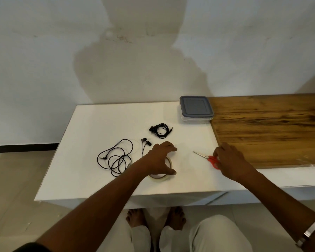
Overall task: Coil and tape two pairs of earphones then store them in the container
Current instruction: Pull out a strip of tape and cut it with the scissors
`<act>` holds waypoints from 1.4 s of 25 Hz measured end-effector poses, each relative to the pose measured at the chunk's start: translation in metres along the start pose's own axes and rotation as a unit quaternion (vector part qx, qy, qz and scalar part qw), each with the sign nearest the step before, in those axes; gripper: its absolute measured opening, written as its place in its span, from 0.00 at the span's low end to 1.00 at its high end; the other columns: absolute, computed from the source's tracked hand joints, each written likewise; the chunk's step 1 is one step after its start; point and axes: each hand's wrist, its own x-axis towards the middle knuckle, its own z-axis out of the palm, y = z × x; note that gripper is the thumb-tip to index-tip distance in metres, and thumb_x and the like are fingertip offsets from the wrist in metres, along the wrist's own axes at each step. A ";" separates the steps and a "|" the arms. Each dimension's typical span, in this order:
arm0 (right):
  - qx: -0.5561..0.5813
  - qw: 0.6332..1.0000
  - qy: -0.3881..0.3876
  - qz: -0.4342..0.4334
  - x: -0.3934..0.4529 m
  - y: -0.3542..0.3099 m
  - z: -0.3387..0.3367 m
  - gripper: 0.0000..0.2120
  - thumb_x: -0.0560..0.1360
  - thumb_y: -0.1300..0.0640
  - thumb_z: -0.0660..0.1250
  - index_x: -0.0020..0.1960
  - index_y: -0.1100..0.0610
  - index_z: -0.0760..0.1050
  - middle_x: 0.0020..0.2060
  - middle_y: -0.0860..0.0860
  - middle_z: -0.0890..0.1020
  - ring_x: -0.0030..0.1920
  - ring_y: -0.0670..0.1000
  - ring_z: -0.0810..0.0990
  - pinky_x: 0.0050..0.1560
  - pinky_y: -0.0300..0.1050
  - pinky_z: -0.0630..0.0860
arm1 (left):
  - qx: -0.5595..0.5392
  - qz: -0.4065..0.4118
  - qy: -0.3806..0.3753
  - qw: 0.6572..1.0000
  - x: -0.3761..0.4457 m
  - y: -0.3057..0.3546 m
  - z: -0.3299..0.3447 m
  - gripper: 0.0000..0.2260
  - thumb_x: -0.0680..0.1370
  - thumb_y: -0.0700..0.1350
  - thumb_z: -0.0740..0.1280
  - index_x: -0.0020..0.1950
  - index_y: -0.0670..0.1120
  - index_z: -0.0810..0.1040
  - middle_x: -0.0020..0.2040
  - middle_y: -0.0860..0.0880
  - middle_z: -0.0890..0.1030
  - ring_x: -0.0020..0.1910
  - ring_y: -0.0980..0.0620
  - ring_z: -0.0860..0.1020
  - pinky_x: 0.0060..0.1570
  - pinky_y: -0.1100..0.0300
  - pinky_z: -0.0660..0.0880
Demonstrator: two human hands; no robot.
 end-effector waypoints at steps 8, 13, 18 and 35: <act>-0.001 0.996 -0.048 0.071 0.002 -0.010 0.001 0.13 0.76 0.51 0.67 0.52 0.60 0.76 0.41 0.51 0.75 0.39 0.48 0.77 0.40 0.37 0.70 | -0.157 0.010 0.018 0.987 -0.013 -0.004 -0.018 0.34 0.67 0.50 0.78 0.71 0.55 0.69 0.67 0.60 0.64 0.60 0.57 0.70 0.56 0.70 0.70; 0.021 0.995 -0.024 0.096 0.002 -0.013 0.003 0.15 0.76 0.51 0.67 0.55 0.61 0.73 0.41 0.51 0.73 0.35 0.45 0.73 0.39 0.38 0.69 | -0.230 0.008 0.022 0.973 -0.017 -0.011 -0.022 0.34 0.65 0.52 0.80 0.68 0.60 0.71 0.68 0.62 0.66 0.60 0.57 0.73 0.59 0.61 0.75; 0.004 0.997 -0.011 0.072 0.003 -0.016 0.005 0.13 0.78 0.50 0.63 0.54 0.60 0.72 0.42 0.52 0.74 0.36 0.46 0.73 0.38 0.38 0.70 | -0.276 0.016 0.036 0.960 -0.020 -0.009 -0.025 0.32 0.66 0.49 0.79 0.68 0.56 0.72 0.67 0.61 0.68 0.61 0.62 0.73 0.57 0.61 0.77; 0.003 0.994 -0.022 0.112 0.005 -0.016 0.002 0.17 0.77 0.47 0.64 0.53 0.61 0.74 0.46 0.53 0.71 0.40 0.48 0.73 0.41 0.38 0.70 | -0.335 0.011 0.025 0.942 -0.019 -0.011 -0.025 0.32 0.66 0.45 0.80 0.68 0.54 0.72 0.69 0.58 0.68 0.60 0.59 0.77 0.59 0.56 0.78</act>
